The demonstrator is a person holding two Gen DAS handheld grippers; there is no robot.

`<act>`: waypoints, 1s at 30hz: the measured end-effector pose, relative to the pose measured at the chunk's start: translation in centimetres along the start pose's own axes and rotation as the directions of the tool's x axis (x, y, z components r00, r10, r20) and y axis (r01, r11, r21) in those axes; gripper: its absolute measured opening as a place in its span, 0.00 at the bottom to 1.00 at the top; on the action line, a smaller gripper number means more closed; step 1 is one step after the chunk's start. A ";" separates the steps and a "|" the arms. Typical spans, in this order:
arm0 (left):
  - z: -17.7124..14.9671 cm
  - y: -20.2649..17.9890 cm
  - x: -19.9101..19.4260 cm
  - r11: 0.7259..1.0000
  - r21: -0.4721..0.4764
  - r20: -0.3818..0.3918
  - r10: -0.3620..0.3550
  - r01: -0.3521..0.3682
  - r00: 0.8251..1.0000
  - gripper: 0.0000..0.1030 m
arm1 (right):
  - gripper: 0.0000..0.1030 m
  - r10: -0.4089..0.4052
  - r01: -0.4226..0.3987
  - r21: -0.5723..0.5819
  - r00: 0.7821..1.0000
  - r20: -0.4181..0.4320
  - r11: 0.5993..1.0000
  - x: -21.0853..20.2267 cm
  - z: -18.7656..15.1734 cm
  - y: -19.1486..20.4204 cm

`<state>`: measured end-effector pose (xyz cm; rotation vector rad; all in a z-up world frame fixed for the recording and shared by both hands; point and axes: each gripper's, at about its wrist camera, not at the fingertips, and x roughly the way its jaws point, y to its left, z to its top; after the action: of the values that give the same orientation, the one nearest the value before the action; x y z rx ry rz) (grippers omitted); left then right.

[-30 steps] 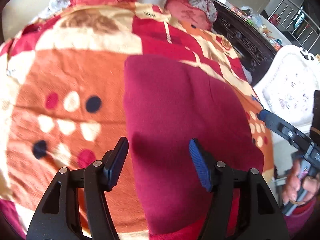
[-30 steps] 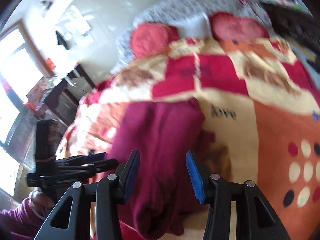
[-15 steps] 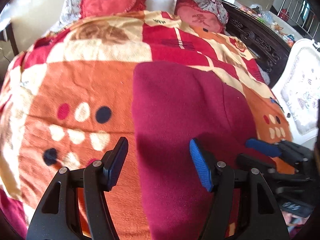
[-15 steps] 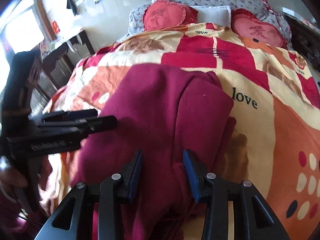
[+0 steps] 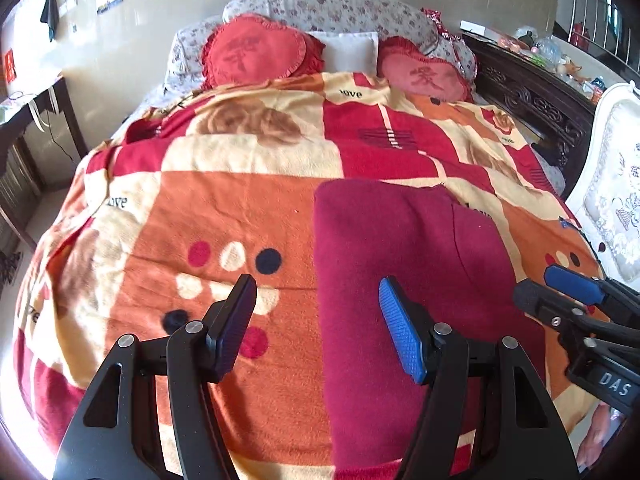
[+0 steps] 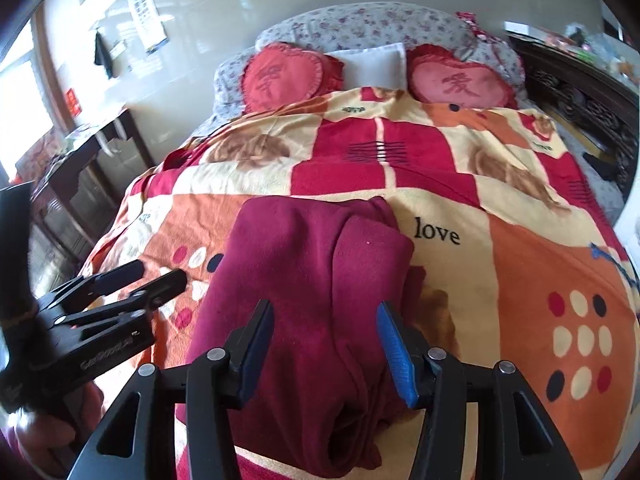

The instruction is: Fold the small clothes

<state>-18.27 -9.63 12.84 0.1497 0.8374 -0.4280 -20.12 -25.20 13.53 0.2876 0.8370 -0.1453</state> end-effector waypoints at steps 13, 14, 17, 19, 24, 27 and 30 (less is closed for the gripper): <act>-0.1 -0.7 -3.1 1.000 0.016 0.073 0.001 -0.002 0.997 0.62 | 0.61 -0.056 0.056 0.025 0.998 0.006 0.998 -1.6 -0.3 0.4; -0.1 -0.8 -3.3 1.000 0.020 0.077 0.002 -0.004 0.997 0.62 | 0.61 -0.059 0.059 0.026 0.998 0.007 0.998 -1.7 -0.4 0.3; 0.0 -1.0 -3.6 1.000 0.026 0.086 0.003 -0.005 0.996 0.62 | 0.61 -0.060 0.059 0.034 0.998 0.016 0.998 -2.1 -0.3 0.1; 0.0 -1.1 -3.7 1.000 0.029 0.088 0.001 -0.004 0.996 0.62 | 0.61 -0.063 0.062 0.035 0.998 0.020 0.997 -2.3 -0.3 0.0; 0.0 -1.3 -3.8 0.999 0.032 0.090 0.002 -0.005 0.996 0.62 | 0.62 -0.064 0.063 0.036 0.998 0.025 0.997 -2.4 -0.3 0.0; 0.0 -1.3 -3.8 0.999 0.035 0.089 0.003 -0.006 0.996 0.62 | 0.62 -0.068 0.067 0.033 0.997 0.023 0.997 -2.4 -0.3 0.0; -0.1 -1.3 -3.8 0.999 0.034 0.090 0.004 -0.007 0.996 0.62 | 0.62 -0.068 0.067 0.034 0.997 0.021 0.997 -2.4 -0.3 0.0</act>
<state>-21.08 -9.63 15.66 0.1635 0.7415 -0.4410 -21.93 -25.05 15.11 0.2880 0.8230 -0.2254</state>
